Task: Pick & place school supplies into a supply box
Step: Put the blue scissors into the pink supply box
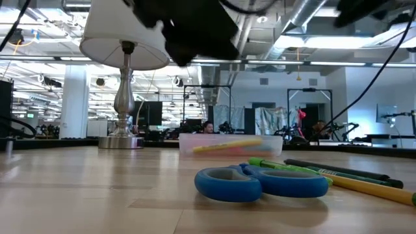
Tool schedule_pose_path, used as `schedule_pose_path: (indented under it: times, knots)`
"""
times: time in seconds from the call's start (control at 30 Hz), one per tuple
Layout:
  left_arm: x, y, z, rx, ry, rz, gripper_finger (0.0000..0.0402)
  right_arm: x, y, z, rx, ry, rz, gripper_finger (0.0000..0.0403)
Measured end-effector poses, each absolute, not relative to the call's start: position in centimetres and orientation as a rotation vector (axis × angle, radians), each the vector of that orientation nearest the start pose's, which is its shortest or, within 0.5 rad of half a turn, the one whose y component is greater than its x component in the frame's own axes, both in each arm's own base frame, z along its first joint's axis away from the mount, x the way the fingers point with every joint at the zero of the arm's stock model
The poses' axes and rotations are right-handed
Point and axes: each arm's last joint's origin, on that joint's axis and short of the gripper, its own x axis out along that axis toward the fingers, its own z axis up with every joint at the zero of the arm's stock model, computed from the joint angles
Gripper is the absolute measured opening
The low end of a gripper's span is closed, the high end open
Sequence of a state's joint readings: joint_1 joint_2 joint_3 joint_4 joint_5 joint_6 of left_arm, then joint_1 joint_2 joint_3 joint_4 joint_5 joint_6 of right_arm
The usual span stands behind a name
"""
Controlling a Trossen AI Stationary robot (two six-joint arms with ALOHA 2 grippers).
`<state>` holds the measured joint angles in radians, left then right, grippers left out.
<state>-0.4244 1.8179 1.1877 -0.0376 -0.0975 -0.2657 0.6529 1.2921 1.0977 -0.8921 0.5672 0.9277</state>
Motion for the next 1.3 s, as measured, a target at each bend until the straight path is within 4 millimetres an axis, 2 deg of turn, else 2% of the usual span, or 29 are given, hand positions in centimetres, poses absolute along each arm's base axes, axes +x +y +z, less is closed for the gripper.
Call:
schedule_pose_path:
  times: [0.3, 0.47, 0.6, 0.83, 1.3]
  knots:
    - [39.0, -17.1, 15.9, -0.112, 0.643, -0.229, 0.0135, 15.2, 17.0, 28.1, 0.326, 0.842, -0.356, 0.0138]
    - [41.1, -17.5, 14.1, -0.115, 0.662, -0.230, 0.0134, 13.1, 18.0, 28.1, 0.370, 0.783, -0.369, 0.0136]
    - [42.0, -17.4, 12.6, -0.120, 0.700, -0.223, 0.0134, 12.0, 18.6, 28.1, 0.415, 0.783, -0.359, 0.0136]
    - [41.8, -17.0, 12.2, -0.097, 0.766, -0.209, 0.0134, 11.1, 19.2, 28.1, 0.458, 0.782, -0.342, 0.0132]
    - [40.1, -17.0, 12.2, -0.096, 0.980, -0.280, 0.0134, 11.1, 19.0, 28.0, 0.452, 0.778, -0.355, 0.0132]
